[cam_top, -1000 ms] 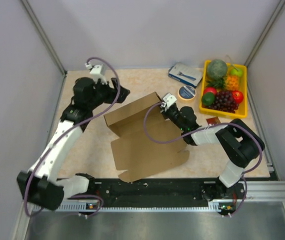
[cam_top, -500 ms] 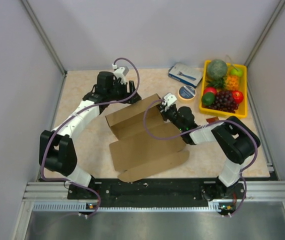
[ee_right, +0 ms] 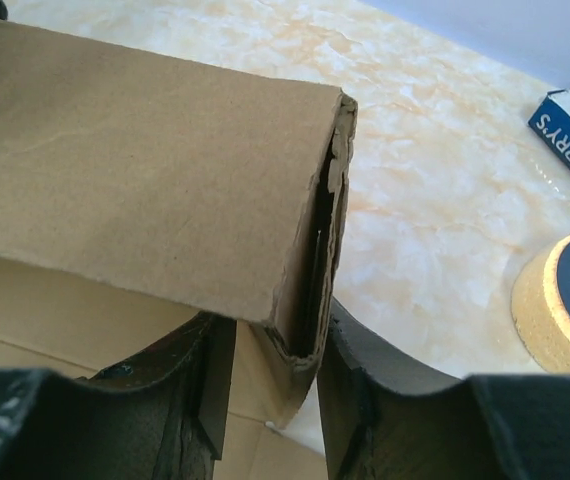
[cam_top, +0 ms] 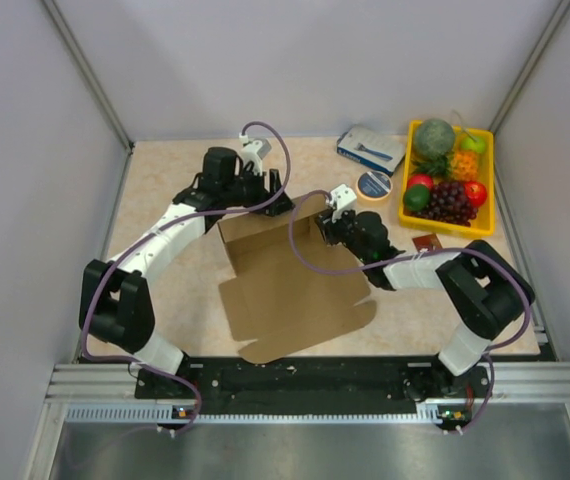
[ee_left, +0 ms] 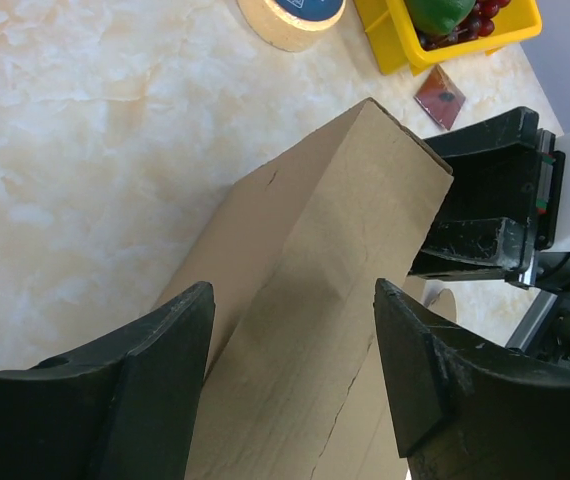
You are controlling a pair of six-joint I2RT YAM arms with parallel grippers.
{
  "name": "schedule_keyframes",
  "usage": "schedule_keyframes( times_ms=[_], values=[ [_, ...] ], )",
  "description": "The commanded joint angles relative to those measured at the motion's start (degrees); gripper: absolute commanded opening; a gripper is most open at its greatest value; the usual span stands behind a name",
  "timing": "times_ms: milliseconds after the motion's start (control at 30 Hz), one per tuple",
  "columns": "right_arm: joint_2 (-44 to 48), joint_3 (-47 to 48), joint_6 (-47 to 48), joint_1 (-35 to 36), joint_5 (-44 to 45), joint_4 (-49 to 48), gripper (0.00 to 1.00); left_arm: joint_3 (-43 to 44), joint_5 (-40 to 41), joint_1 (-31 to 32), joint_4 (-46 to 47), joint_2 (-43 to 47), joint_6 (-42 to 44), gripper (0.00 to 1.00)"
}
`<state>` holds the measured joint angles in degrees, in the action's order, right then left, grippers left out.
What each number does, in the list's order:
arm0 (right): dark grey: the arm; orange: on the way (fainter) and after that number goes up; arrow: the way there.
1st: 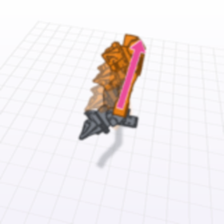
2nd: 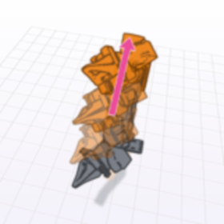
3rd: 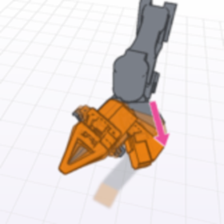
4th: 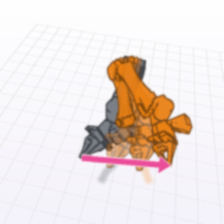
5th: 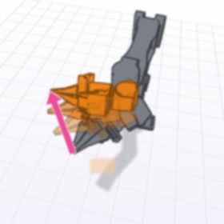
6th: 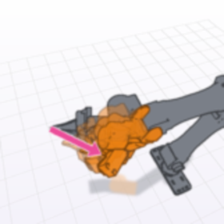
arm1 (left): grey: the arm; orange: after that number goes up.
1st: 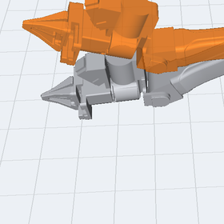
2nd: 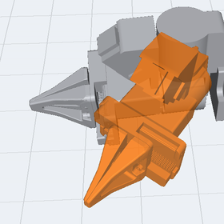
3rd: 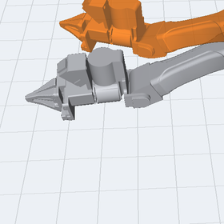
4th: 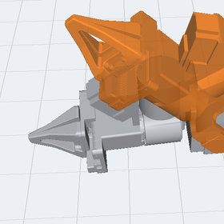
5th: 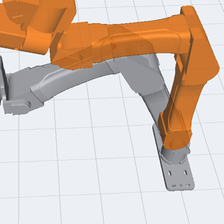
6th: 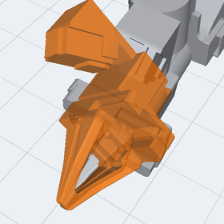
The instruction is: Fold the paper box
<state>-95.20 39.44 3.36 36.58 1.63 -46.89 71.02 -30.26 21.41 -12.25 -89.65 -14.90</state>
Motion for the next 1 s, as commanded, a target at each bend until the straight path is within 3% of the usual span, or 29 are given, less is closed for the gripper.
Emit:
schedule_keyframes(
  times_ms=[0,133,200,233,333,467,667,700,767,833,967],
  values=[
    [-1.4,3.8,-0.5,1.1,2.4,-2.0,0.36,0.0,-1.8,1.2,0.7,-0.4,0.0,0.7],
    [-5.0,8.9,1.3,2.4,8.5,2.1,0.26,0.9,-1.3,1.6,-0.4,-0.8,0.4,0.7],
    [-6.2,10.4,2.5,3.1,12.1,2.5,0.05,1.4,-1.0,1.6,-1.5,-1.5,0.5,0.69],
    [-7.2,10.7,3.1,3.7,14.7,2.5,0.0,2.1,-1.4,1.6,-2.1,-1.8,0.6,0.68],
    [-7.7,10.1,5.0,6.2,23.1,0.8,0.0,2.4,-1.2,1.6,-3.4,-3.3,0.4,0.68],
    [-7.5,8.8,5.2,7.8,28.0,0.4,0.0,1.9,-2.0,1.7,-2.7,-3.2,-0.1,0.68],
    [-8.3,10.4,8.2,8.2,27.0,2.9,0.0,1.6,-3.2,1.7,-2.4,-2.7,-0.7,0.68],
    [-7.8,10.7,7.6,8.1,26.1,5.6,0.04,1.6,-2.1,1.7,-2.6,-2.4,-0.4,0.69],
    [-6.4,8.9,6.0,7.5,23.3,5.2,0.41,1.7,-0.9,1.6,-3.1,-1.8,0.0,0.71],
    [-3.2,7.4,4.7,7.2,20.9,5.1,0.52,3.0,0.5,1.6,-4.0,-1.3,0.7,0.73],
    [2.9,4.1,3.7,6.7,19.6,9.0,0.63,4.6,4.2,1.5,-5.7,-0.4,1.3,0.75]
  ],
)
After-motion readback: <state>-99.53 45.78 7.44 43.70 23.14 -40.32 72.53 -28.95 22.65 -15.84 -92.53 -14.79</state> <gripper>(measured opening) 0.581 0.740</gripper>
